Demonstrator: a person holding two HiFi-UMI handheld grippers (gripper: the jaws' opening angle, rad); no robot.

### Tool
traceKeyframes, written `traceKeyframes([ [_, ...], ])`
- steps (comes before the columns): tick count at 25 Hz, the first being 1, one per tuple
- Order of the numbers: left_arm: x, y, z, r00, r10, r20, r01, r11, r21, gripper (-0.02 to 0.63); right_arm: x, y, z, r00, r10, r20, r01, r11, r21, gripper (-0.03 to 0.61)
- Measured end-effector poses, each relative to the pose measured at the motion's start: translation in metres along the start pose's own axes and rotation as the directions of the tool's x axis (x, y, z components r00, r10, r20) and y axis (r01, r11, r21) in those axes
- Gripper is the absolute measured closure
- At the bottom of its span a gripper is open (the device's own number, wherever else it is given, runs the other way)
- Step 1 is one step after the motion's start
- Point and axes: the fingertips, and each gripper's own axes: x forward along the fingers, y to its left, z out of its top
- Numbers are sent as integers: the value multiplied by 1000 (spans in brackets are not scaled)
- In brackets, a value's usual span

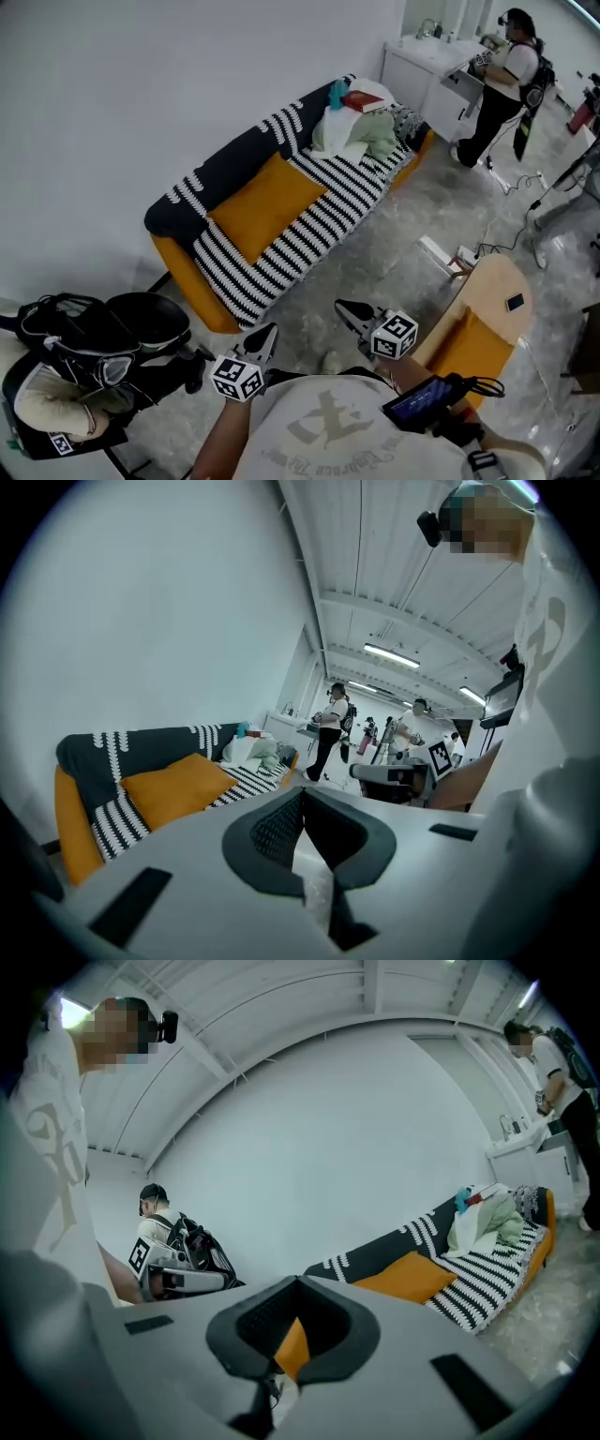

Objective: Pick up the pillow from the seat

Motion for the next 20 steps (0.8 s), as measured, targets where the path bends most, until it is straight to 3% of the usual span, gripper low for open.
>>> traceKeyframes([
  [9,29,18,22,1000,17,4,-17,1000,-18,604,2,-36,5,999,-41,-1,41,998,56,565],
  [15,49,28,5,1000,29,-6,-29,997,-74,604,-5,-54,4,998,-64,-7,64,997,46,566],
  [20,82,43,13,1000,-10,13,11,995,-95,604,0,-82,13,994,-107,-29,108,994,30,565],
])
